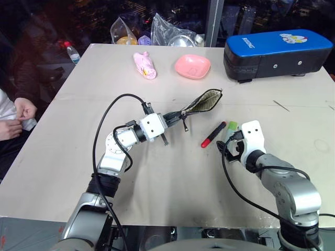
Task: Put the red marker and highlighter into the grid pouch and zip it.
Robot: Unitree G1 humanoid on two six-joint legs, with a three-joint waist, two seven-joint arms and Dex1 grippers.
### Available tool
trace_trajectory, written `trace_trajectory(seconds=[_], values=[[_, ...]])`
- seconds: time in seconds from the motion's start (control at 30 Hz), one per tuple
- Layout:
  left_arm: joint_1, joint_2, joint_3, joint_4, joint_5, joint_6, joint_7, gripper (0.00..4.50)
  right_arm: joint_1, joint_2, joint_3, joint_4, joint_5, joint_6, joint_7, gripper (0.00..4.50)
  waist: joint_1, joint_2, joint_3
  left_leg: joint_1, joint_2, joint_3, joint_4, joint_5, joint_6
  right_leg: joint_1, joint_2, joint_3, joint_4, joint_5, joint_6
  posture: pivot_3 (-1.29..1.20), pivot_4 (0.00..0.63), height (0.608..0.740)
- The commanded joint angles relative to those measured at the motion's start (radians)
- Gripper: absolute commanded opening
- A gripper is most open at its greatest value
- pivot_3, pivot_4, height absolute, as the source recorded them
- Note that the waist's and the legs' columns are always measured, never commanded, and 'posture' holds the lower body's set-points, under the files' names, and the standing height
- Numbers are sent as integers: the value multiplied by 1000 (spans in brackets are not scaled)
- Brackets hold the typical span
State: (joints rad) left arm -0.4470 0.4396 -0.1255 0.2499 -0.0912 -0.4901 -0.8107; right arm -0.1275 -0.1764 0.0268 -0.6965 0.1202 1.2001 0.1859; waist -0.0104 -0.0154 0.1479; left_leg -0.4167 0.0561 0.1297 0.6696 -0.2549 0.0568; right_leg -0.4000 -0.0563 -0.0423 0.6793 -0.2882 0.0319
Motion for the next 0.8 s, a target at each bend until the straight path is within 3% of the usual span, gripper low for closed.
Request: trace_trajectory(seconds=[0.03, 0.13, 0.17, 0.2, 0.43, 0.63, 0.7, 0.8], values=[[-12, -7, 11, -8, -7, -11, 12, 0, -2, 35, 20, 1, 0, -10, -36, 4441, -2, 0, 0, 0, 0, 0, 0, 0, 0, 0, 0, 0, 0, 0, 0, 0, 150, 740], [-15, -8, 7, -7, -5, -13, 7, 0, -8, 12, 63, 34, -21, -32, -50, 4441, -3, 0, 0, 0, 1, 0, 0, 0, 0, 0, 1, 0, 0, 0, 0, 0, 150, 740], [-16, -8, 7, -8, -6, -12, 7, 0, -9, 13, 66, 39, -21, -33, -54, 3939, -3, 0, 0, 0, 1, 0, 0, 0, 0, 0, 1, 0, 0, 0, 0, 0, 150, 740], [-17, -9, 9, -9, -7, -11, 8, 0, -11, 7, 70, 43, -21, -36, -56, 3788, -3, 0, 0, 0, 1, 0, 0, 0, 0, 0, 1, 0, 0, 0, 0, 0, 150, 740], [-20, -22, 5, -9, -1, -8, 16, 0, -5, -7, 38, 44, -39, -24, -83, 805, 0, -1, 0, 0, 1, 0, 0, 0, 0, 0, 1, 0, 0, 0, 0, 0, 150, 740], [-16, -32, 3, -6, 2, -10, 20, 0, -66, -73, -68, 2, -31, 0, -71, 754, 1, -1, 0, 0, 0, 0, 0, 0, 0, 0, 1, 0, 0, 0, 0, 0, 150, 740], [-17, -36, 1, -6, 3, -10, 21, 0, -112, -160, -112, -1, -19, -6, -22, 754, -2, 0, 0, 0, 0, 0, 0, 0, 0, 0, 1, 0, 0, 0, 0, 0, 150, 740], [-16, -41, 2, -11, 0, -8, 19, 0, -171, -378, -141, 14, 20, -97, 146, 754, -3, 0, 0, 0, 0, 0, 0, 0, 0, 0, 1, 1, 0, 0, 0, 0, 150, 740]])
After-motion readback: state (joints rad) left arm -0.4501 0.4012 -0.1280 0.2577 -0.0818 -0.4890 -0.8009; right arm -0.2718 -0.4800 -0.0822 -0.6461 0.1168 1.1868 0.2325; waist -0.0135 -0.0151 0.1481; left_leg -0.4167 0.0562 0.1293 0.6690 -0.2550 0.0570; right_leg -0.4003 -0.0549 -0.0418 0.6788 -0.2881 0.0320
